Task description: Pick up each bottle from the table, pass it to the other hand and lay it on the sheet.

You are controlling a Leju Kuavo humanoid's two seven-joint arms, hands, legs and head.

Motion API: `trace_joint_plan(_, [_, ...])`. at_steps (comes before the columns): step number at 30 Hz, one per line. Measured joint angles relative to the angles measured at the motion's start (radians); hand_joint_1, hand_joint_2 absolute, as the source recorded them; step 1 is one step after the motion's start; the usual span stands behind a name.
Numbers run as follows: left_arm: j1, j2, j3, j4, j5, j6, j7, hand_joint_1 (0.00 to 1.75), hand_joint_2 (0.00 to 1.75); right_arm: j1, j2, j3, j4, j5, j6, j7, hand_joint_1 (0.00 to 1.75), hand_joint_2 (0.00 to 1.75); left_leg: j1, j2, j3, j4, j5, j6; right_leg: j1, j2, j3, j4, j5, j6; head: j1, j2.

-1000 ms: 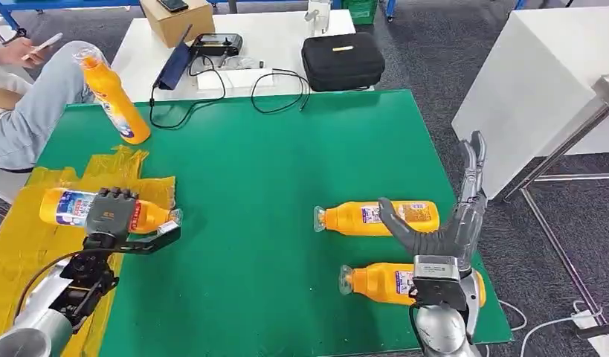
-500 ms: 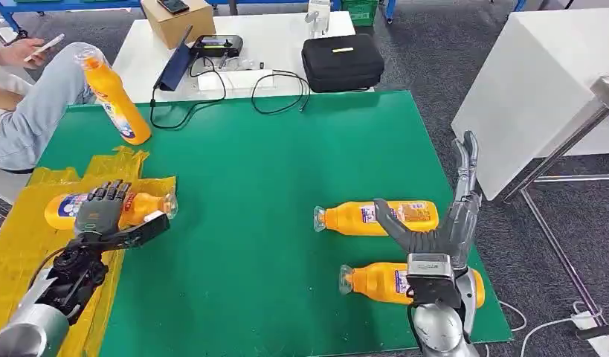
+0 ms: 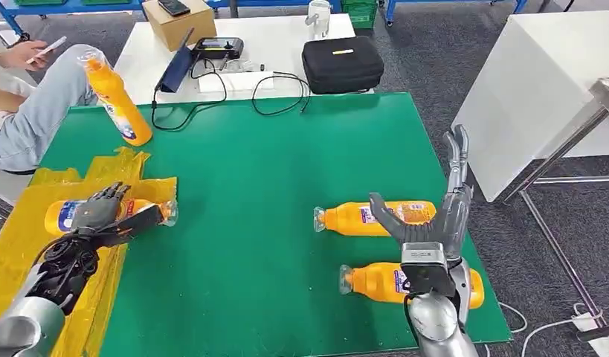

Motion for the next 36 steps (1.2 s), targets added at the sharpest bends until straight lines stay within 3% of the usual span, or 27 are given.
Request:
trace_joint_plan(5, [0.001,-0.003,0.011,0.000,0.021,0.012,-0.029,0.00,1.75,0.000,0.000,-0.001,0.007,0.000,0.000,0.000,0.00,1.75,0.000,0.000,0.000,0.000,0.000,0.000,0.000,0.000,0.000,0.000,0.000,0.000,0.000,0.000])
trace_joint_plan(9, [0.020,-0.022,0.060,-0.023,0.175,0.004,-0.218,0.00,1.75,0.005,0.000,-0.003,0.007,0.005,-0.006,-0.001,0.00,1.75,0.000,0.000,0.000,0.001,0.000,0.000,0.000,0.000,-0.002,0.000,0.000,0.000,0.000,0.000])
trace_joint_plan(13, [0.067,-0.066,0.107,-0.155,0.427,-0.115,-0.373,0.00,1.75,0.022,0.000,-0.022,0.000,0.027,-0.005,0.000,0.00,1.75,0.000,0.000,-0.003,0.001,0.000,0.000,0.000,0.000,-0.003,0.000,0.000,0.000,0.000,0.000])
trace_joint_plan(24, [0.207,-0.142,0.107,-0.622,0.814,-0.341,-0.406,0.00,1.75,0.038,0.000,-0.074,-0.006,0.079,0.004,0.025,0.00,1.75,0.000,0.001,-0.007,0.001,0.000,0.000,0.000,0.000,-0.008,0.000,0.000,0.000,0.000,0.000])
trace_joint_plan(31, [0.245,-0.168,0.092,-0.706,0.880,-0.378,-0.407,0.00,1.75,0.006,-0.028,-0.091,0.011,0.211,0.052,0.106,0.00,1.75,0.000,0.001,-0.007,0.001,0.000,0.000,0.000,0.000,-0.008,0.000,0.000,0.000,0.000,0.000])
trace_joint_plan(36, [0.259,-0.175,0.086,-0.728,0.889,-0.383,-0.407,0.00,1.75,-0.010,-0.049,-0.100,0.028,0.224,0.056,0.116,0.00,1.75,0.000,0.001,-0.007,0.001,0.000,0.000,0.000,0.000,-0.008,0.000,0.000,0.000,0.000,0.000])
